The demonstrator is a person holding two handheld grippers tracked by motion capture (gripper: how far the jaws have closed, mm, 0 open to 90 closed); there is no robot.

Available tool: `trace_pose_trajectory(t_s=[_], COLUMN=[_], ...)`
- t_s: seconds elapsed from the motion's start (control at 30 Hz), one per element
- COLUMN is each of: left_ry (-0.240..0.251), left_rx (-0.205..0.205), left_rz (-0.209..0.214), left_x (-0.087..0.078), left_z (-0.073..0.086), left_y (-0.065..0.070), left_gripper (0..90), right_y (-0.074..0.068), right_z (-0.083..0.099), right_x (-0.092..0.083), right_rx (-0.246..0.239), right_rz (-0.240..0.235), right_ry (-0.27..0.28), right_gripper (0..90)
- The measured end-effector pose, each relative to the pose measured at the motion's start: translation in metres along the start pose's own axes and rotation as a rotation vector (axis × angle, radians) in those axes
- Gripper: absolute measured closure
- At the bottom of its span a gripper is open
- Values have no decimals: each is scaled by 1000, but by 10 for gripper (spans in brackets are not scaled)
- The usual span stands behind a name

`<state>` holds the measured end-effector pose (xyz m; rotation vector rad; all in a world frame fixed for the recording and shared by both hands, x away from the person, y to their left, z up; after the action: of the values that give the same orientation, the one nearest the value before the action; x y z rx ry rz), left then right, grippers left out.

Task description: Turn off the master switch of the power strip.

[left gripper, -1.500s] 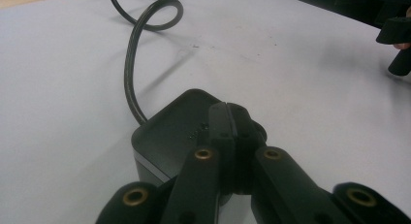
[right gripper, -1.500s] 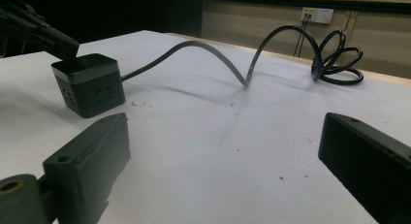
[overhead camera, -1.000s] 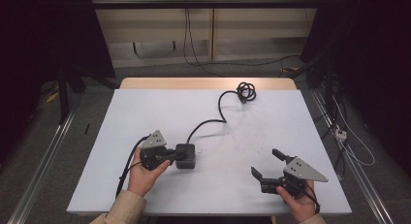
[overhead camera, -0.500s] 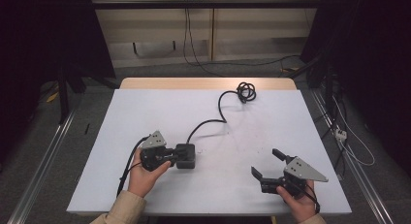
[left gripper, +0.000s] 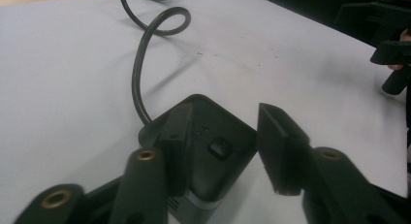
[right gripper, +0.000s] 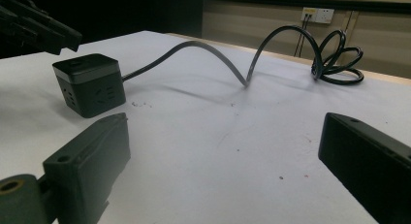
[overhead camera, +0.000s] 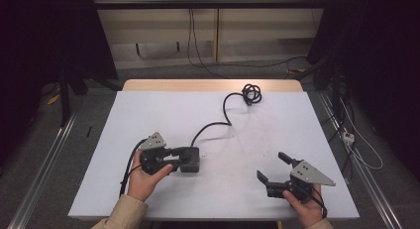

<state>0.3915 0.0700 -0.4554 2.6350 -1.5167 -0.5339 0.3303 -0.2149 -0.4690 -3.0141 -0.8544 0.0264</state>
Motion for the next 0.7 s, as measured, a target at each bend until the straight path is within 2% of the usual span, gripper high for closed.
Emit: trace_pose_trajectory(t_s=[0.27,0.4,0.7], left_ry=[10,21,38], left_rx=[-16,-30,-28], left_rz=[-29,-28,-50], left_x=[-6,-9,-17], left_z=[-3,-4,-5], left_y=[-5,-6,-11], left_gripper=[380,309,165], right_y=[0,-1,0], right_z=[0,0,-1], right_x=[0,0,0], right_rx=[-1,-1,-2], right_rz=[-3,-3,-1], right_ry=[-1,0,2], right_gripper=[40,40,40])
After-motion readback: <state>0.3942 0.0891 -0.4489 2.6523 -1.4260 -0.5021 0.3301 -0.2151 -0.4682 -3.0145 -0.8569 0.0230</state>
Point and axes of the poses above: each handheld gripper's, and its own axes: x roughly forward along the jaws, z roughly out of its underside, y roughly to its right, the point moved 9 cm from there along x, roughly forward along the jaws, and after that the axes turned 13 degrees about y, right-handed, at the moved point
